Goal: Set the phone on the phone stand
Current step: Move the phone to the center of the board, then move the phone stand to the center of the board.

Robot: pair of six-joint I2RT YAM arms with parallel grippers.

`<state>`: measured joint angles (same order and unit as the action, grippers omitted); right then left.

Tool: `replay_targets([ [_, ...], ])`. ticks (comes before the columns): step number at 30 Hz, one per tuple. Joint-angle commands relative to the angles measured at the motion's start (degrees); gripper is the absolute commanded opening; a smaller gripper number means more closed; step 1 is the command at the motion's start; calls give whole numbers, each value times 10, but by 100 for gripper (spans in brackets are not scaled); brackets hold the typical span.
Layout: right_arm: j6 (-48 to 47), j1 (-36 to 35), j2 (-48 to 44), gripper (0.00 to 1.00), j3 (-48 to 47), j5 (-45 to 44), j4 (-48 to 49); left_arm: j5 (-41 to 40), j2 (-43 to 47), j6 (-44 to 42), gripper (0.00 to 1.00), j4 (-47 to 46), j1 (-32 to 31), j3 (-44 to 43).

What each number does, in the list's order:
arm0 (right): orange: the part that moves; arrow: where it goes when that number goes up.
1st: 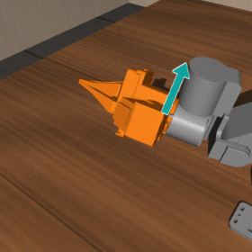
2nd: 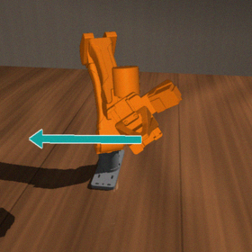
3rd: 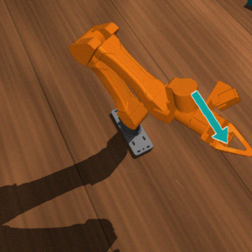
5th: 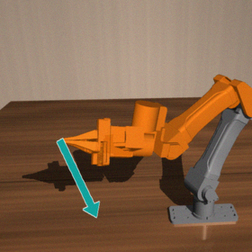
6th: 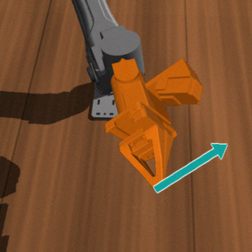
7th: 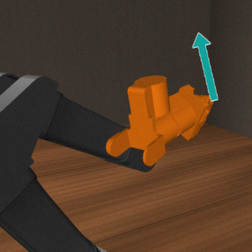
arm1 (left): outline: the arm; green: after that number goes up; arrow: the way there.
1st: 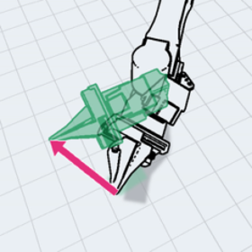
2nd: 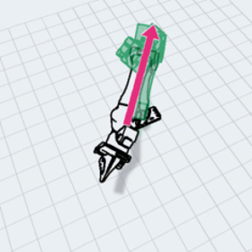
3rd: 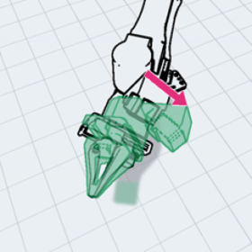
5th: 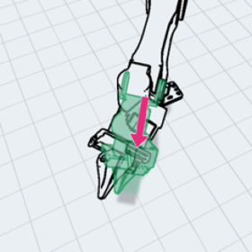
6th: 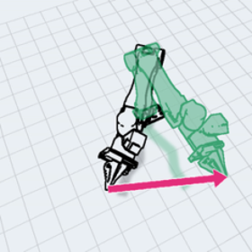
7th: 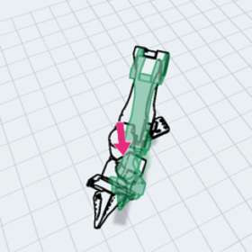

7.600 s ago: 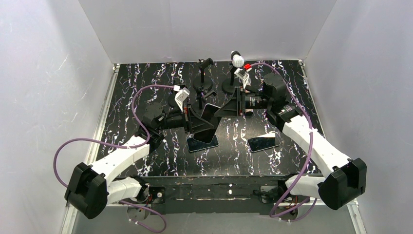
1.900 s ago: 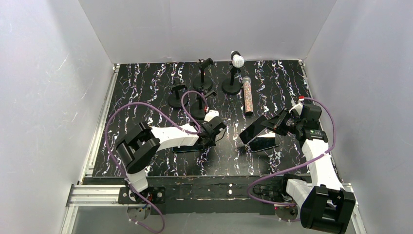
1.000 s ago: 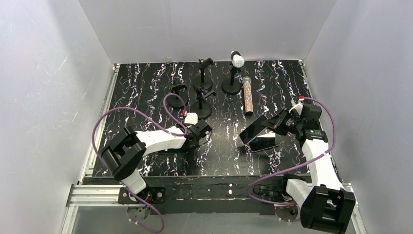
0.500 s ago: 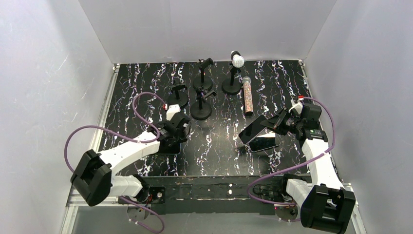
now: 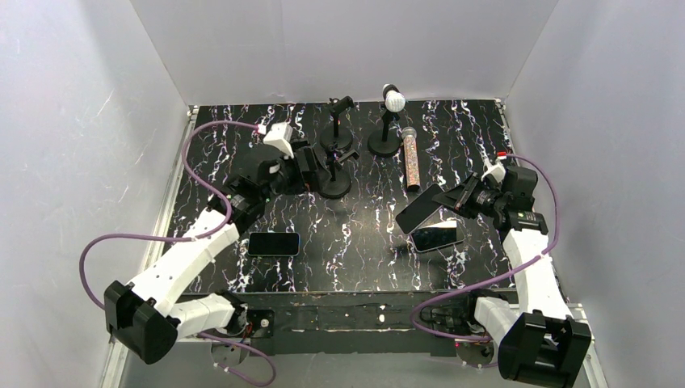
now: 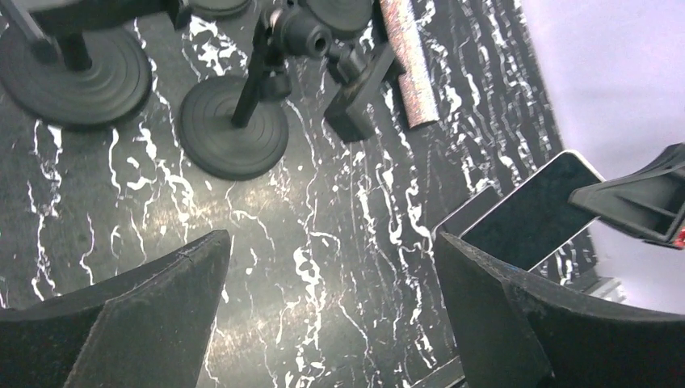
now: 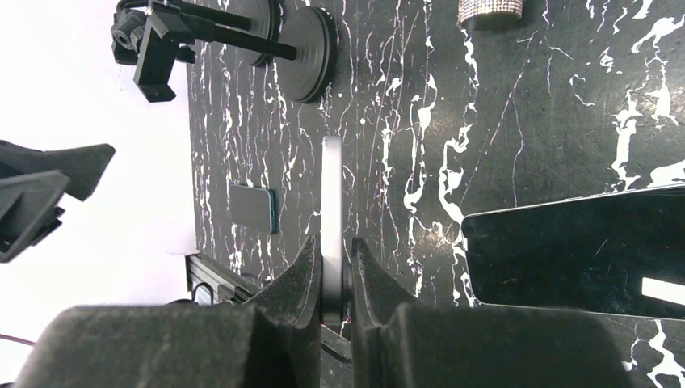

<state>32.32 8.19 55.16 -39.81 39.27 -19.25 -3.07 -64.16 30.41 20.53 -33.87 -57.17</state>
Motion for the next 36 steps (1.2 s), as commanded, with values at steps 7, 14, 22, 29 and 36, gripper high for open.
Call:
replay_targets([
  [7, -1, -28, -19, 1, -56, 25, 3, 196, -17, 9, 98, -45, 125, -61],
  [14, -6, -54, -19, 1, -66, 7, -2, 229, -31, 6, 98, -31, 173, -61],
  [22, -10, -74, -5, 1, -80, -4, -7, 150, -76, -65, 87, 64, 182, -100],
  [29, -16, -80, 7, 1, -80, -12, -8, 271, -131, -28, 81, 25, 174, -99],
  [36, -19, -80, 10, 1, -83, -14, -12, 267, -174, 10, 81, -23, 114, -106],
])
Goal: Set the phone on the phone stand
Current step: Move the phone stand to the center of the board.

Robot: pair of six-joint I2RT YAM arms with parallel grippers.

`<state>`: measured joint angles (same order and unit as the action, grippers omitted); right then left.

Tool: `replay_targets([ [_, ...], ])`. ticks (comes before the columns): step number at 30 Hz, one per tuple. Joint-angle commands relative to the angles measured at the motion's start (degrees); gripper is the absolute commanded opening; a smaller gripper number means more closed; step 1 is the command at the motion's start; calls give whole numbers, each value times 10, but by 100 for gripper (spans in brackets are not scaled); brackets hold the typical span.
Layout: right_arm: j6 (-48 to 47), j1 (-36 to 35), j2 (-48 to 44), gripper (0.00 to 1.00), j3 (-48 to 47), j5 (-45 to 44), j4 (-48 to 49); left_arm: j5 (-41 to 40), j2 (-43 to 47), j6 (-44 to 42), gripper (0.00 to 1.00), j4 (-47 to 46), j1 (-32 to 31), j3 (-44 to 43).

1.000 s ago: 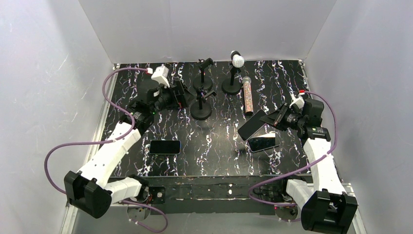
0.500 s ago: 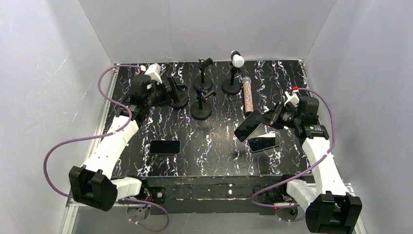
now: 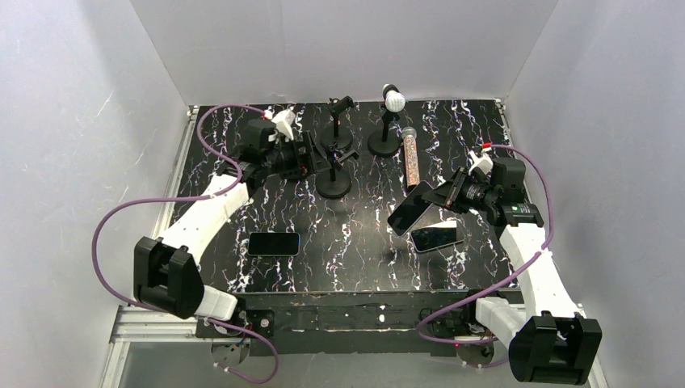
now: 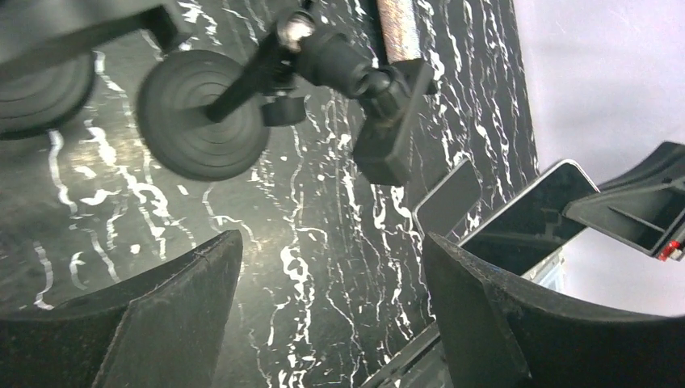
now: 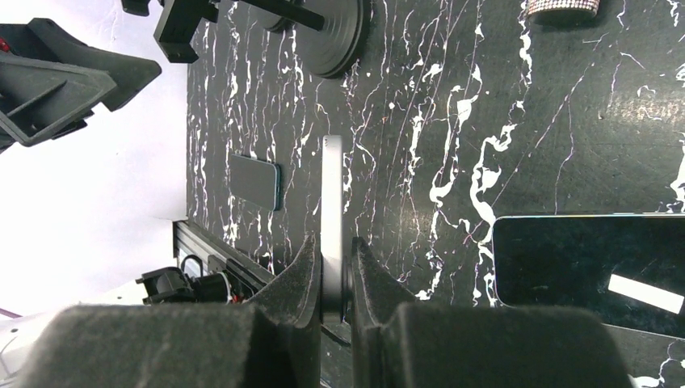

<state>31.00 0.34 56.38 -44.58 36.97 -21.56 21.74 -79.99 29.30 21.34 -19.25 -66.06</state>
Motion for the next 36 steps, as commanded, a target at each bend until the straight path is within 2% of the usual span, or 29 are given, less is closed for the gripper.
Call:
replay_targets([
  [1, -9, -2, -2, 1, -36, 8, 10, 14, -24, 25, 81, -33, -41, -22],
  [8, -13, -2, 4, 1, -37, 8, 7, -15, -80, 43, 69, -37, -69, -53],
  [16, -18, -2, -1, 1, -37, 3, 1, -37, -108, 35, 65, -33, -77, -83],
  [20, -20, -2, -3, 1, -37, 3, -1, -42, -127, 39, 58, -33, -78, -98],
  [23, -21, -2, -3, 1, -39, 2, -5, -41, -133, 41, 49, -38, -78, -103],
  [32, -21, -2, -8, 1, -41, 1, -8, -24, -101, 47, 5, -37, -78, -86],
  [34, -21, -2, -9, 1, -43, 1, -10, -14, -91, 51, 0, -37, -78, -79],
  [36, -21, -2, -9, 1, -43, 1, -9, -2, -82, 48, 0, -30, -78, -76],
])
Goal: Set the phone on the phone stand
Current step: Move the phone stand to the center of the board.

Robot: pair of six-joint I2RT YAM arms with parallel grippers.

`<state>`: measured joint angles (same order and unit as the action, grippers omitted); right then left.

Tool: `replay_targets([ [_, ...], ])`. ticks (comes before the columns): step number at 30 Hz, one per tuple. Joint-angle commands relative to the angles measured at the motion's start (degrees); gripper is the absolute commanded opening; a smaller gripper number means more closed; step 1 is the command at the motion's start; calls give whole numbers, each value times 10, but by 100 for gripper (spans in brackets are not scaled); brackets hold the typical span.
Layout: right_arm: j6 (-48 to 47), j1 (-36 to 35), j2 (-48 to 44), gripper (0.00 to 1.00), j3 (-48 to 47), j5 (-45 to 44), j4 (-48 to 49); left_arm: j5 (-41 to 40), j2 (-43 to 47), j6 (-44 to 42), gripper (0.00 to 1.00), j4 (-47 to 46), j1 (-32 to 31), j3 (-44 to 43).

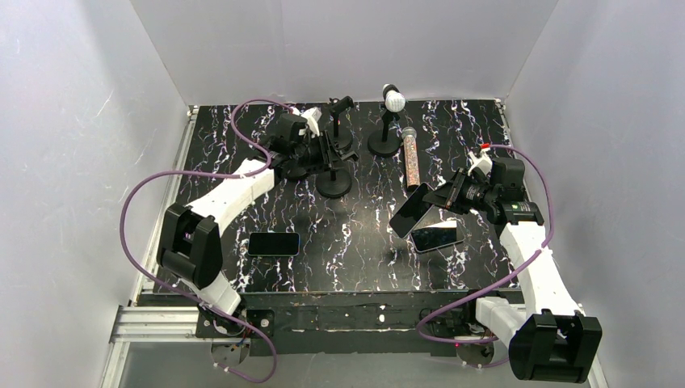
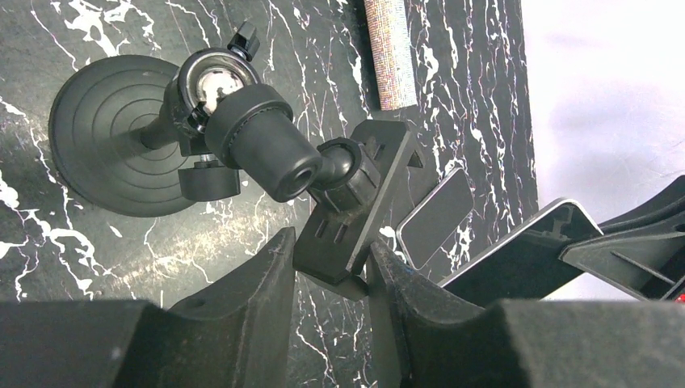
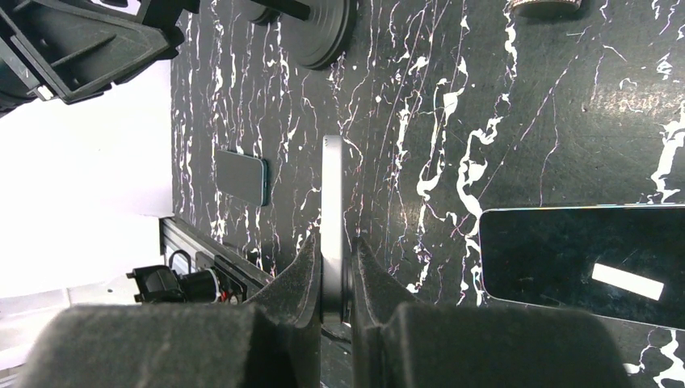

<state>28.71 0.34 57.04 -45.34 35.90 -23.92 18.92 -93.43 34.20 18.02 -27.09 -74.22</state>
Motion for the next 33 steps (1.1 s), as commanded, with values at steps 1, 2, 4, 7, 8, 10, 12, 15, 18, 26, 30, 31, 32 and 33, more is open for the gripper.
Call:
replay_targets([
  [1, 1, -2, -15, 1, -37, 12, 14, 30, 55, -8, 0, 12, 0, 3],
  [2, 1, -2, -15, 1, -37, 13, 13, 33, 59, -15, 0, 22, 0, 0],
  [4, 2, -2, -16, 1, -38, 14, 12, 47, 68, -28, 0, 31, 0, 0],
  [7, 1, -2, -16, 1, -38, 14, 12, 81, 83, -48, 0, 35, 0, 0],
  [8, 1, -2, -16, 1, -37, 14, 12, 94, 87, -54, 0, 35, 0, 1],
  [10, 1, -2, -16, 1, -37, 14, 11, 123, 95, -67, 0, 35, 0, 6],
  [12, 0, -2, -17, 1, -36, 13, 12, 153, 102, -74, 0, 30, 0, 15],
  [15, 0, -2, -18, 1, -35, 13, 11, 194, 111, -76, 0, 18, 0, 38],
  [18, 1, -2, -17, 1, -34, 14, 14, 222, 123, -79, 0, 4, -7, 61],
  [26, 14, -51, 5, 1, -28, 31, 45, 236, 160, -79, 0, -8, -31, 104],
  [30, 32, -91, 27, 1, -21, 50, 92, 236, 185, -68, 0, -18, -36, 132],
  [31, 38, -101, 35, 1, -18, 60, 109, 237, 190, -67, 0, -20, -36, 138],
  [32, 44, -112, 43, 1, -16, 71, 131, 238, 196, -65, 0, -23, -37, 143],
  [33, 49, -122, 52, 1, -15, 79, 150, 241, 201, -64, 0, -26, -38, 149],
])
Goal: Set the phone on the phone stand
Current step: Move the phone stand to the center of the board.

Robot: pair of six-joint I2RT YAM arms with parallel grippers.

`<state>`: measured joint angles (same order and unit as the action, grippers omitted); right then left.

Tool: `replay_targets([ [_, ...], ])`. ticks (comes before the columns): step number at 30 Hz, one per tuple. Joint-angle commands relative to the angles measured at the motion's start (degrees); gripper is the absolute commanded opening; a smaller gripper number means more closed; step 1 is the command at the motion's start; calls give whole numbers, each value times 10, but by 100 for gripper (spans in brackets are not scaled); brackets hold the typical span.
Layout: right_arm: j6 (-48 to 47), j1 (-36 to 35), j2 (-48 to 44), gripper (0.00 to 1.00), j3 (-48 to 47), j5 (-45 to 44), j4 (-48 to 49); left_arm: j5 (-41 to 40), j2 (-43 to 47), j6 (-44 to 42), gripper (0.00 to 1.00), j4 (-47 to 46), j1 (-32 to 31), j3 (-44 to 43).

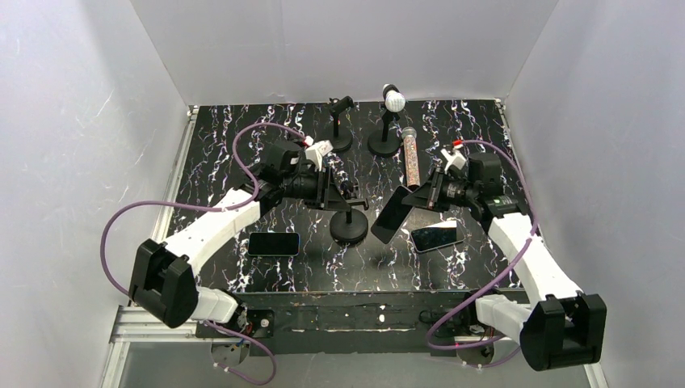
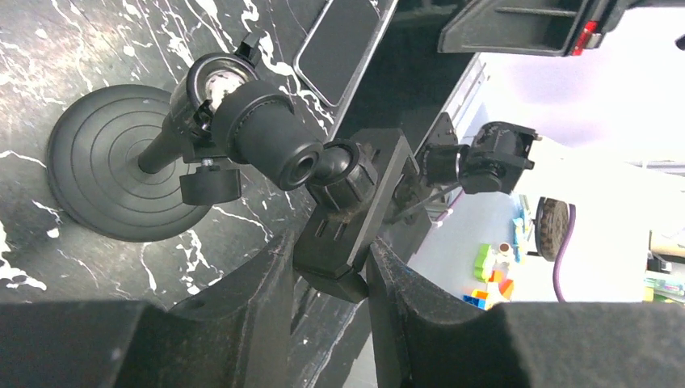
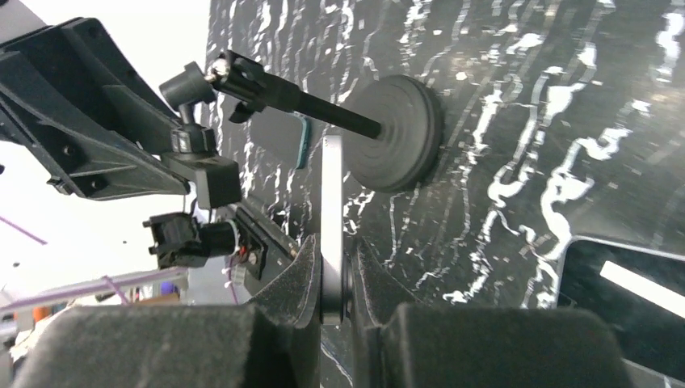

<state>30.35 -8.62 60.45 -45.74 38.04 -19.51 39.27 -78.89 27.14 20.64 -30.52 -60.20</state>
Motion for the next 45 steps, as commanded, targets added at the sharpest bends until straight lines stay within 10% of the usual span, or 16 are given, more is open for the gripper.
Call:
replay_targets([
  [1, 37, -42, 32, 1, -12, 63, 121, 39, 58, 8, 0, -53, -4, 13],
  [19, 80, -136, 232, 1, -11, 42, 276, 50, 82, 24, 0, -63, -9, 48],
  [45, 25, -145, 340, 1, -3, -49, 250, 85, 81, 90, 0, -45, -9, 15],
])
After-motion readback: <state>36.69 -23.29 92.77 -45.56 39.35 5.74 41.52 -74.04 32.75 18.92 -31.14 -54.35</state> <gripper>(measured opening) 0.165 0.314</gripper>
